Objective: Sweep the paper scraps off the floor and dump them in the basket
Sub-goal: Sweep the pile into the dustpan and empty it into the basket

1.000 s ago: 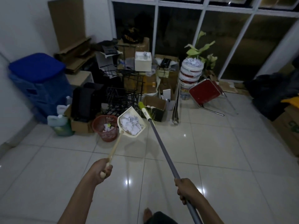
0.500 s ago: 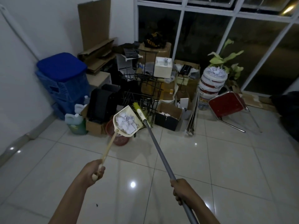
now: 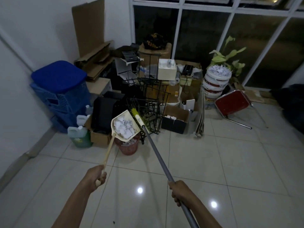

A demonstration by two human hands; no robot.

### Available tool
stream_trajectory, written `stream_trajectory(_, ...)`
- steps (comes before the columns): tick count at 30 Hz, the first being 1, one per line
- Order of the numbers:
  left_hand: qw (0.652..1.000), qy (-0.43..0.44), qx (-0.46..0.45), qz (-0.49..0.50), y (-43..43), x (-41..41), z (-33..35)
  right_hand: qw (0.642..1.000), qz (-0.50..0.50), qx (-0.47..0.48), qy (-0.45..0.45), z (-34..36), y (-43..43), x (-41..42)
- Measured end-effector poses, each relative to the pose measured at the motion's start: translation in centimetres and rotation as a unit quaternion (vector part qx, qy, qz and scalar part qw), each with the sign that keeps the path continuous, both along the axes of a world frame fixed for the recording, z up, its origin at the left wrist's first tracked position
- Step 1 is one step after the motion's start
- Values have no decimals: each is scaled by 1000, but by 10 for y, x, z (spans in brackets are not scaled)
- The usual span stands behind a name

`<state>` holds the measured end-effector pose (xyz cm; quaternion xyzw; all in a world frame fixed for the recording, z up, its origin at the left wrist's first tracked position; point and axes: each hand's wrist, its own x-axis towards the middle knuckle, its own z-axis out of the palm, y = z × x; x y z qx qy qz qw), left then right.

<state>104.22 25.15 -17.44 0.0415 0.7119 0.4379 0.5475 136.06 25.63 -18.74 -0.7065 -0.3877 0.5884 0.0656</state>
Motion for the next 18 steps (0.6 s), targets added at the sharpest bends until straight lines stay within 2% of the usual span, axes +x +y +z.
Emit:
stream_trajectory(9,997,59,-34,-47,18,-58,-32,998,-63,-12,18,-17,-2,-70)
stream_trajectory(18,985,119,-50,-114,7,-83,-66,995,-96,-19,24,-22,-10,-97)
